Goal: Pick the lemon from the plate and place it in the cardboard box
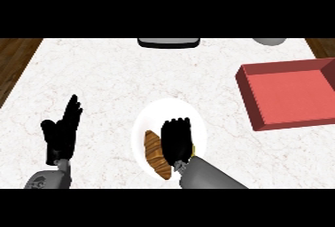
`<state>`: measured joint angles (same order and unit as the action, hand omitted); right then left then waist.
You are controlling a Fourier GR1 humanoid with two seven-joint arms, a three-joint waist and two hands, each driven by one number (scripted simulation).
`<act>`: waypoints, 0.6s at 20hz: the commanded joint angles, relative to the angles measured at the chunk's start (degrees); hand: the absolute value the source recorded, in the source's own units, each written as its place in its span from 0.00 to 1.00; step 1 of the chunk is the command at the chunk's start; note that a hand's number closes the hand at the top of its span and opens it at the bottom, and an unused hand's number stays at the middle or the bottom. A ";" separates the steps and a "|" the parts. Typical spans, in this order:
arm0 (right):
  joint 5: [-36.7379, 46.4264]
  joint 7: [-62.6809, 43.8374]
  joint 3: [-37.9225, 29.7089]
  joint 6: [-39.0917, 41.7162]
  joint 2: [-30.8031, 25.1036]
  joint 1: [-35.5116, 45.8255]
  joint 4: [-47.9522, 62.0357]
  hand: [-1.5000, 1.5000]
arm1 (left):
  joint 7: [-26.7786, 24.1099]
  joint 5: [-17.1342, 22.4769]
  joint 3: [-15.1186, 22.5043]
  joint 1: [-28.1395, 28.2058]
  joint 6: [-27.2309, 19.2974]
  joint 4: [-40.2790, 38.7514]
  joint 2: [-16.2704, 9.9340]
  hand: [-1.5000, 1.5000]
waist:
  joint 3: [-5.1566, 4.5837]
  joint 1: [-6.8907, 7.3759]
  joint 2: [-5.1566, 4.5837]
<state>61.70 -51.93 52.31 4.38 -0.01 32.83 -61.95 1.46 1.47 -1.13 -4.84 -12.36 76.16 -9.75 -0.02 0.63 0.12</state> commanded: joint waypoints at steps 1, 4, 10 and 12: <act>2.42 0.39 1.93 -2.12 0.01 1.03 0.20 1.00 | 0.48 -1.19 -0.38 -0.48 -0.35 -0.71 -0.06 0.50 | 0.02 -0.15 -0.15; 3.35 1.04 0.79 -1.84 0.01 2.15 0.40 1.00 | 0.57 -0.90 -0.43 0.57 0.09 -0.14 0.74 0.50 | 0.03 -0.14 -0.13; -3.29 16.49 6.73 -6.00 -16.03 -12.82 -16.36 1.00 | -0.39 -1.07 -1.98 -0.32 -2.07 -1.99 1.24 0.50 | 0.08 -3.25 0.24; -7.17 23.04 8.59 -7.46 -20.82 -17.90 -19.38 1.00 | 0.24 -0.51 -2.37 0.03 -1.12 -0.65 0.12 0.50 | 0.21 -3.80 0.23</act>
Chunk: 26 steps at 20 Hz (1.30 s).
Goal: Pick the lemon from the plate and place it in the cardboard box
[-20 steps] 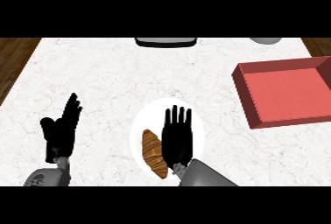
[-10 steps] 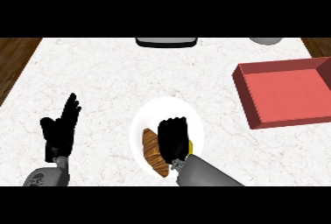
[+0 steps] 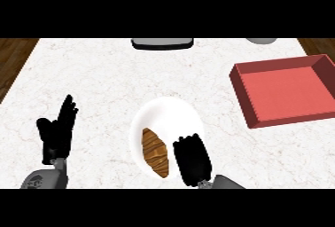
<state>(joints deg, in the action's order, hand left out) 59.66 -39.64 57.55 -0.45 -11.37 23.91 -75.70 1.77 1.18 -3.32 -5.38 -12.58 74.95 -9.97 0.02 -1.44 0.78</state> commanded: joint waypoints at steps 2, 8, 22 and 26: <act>-7.24 15.51 4.45 -3.77 -15.04 -12.24 -10.64 1.00 | -0.51 0.65 -1.21 1.95 -0.71 0.65 0.05 0.50 | 0.12 -2.18 -0.09; -12.24 31.23 -0.10 -14.24 -39.46 -19.51 -27.02 1.00 | -1.28 0.56 -1.07 3.03 -0.82 1.58 0.36 0.50 | 0.00 -2.85 0.12; -49.49 49.73 -27.90 -31.31 -71.96 -32.43 -48.09 1.00 | 0.72 0.83 -1.85 3.39 -0.45 2.88 -0.94 0.50 | 0.03 -3.41 0.03; -59.42 57.65 -36.86 -31.98 -76.20 -34.29 -39.29 1.00 | -1.62 1.49 -2.13 5.59 1.37 2.61 -1.45 0.50 | 0.07 -2.55 -0.03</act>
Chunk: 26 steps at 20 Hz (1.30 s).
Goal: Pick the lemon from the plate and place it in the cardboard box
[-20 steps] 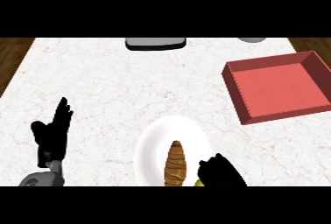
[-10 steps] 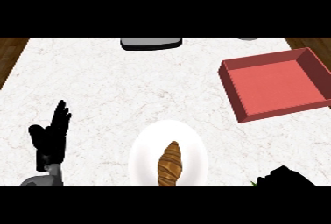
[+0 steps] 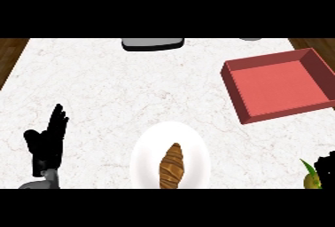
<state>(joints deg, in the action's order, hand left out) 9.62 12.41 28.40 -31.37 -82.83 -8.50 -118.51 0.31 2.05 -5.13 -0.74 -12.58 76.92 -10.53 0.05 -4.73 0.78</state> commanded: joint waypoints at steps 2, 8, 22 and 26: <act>-14.92 10.80 -11.61 0.46 -4.18 -2.04 8.53 1.00 | 0.52 0.48 -0.01 -1.92 1.42 0.13 -0.80 0.50 | 0.06 1.20 -0.27; -27.99 22.34 -22.24 12.94 -1.85 -1.07 22.38 1.00 | 2.80 -0.85 1.54 -4.21 -0.04 0.67 0.79 0.50 | 0.02 3.21 -0.58; -11.94 22.44 -12.95 31.05 18.93 29.42 51.16 1.00 | -0.17 -1.13 2.24 -5.20 3.86 -3.05 0.72 0.50 | -0.02 7.31 -1.38; -2.43 24.02 -10.80 25.44 25.86 37.05 63.39 1.00 | 2.10 -3.72 4.60 -5.12 0.76 -0.06 2.66 0.50 | 0.04 7.94 -1.49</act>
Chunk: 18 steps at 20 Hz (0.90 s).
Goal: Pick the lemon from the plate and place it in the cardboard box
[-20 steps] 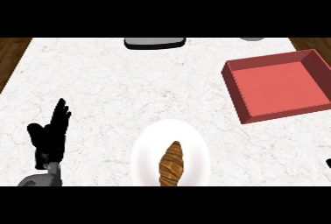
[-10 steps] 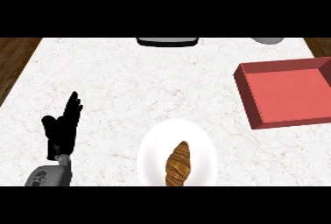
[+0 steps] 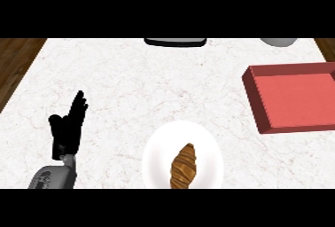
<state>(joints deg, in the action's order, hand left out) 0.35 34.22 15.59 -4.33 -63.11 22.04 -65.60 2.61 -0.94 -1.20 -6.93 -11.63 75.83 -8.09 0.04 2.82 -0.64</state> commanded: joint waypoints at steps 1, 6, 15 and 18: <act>3.78 -3.91 2.13 2.34 8.12 10.24 11.33 1.00 | -2.90 1.08 -1.48 -1.68 2.59 -4.05 -1.43 0.50 | -0.03 0.80 -0.42; 6.36 -0.52 2.90 7.37 15.37 15.99 25.31 0.00 | -0.48 0.61 -0.41 0.12 0.97 -0.27 0.20 0.50 | 0.05 0.13 -0.04; -1.61 16.98 -4.64 23.04 18.50 20.33 38.90 0.00 | -1.76 0.68 -0.94 1.59 0.97 -0.06 0.23 0.50 | 0.15 -0.25 -0.12; -5.96 17.17 -7.98 34.10 15.62 22.96 42.39 0.00 | 0.13 0.66 -1.79 -1.45 1.04 -1.52 -0.87 0.50 | 0.14 -0.60 -0.26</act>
<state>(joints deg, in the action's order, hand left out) -1.63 47.86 10.88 18.68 -46.44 42.53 -27.73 2.03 0.05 -2.86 -7.60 -9.97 74.84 -9.11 0.19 2.44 -0.86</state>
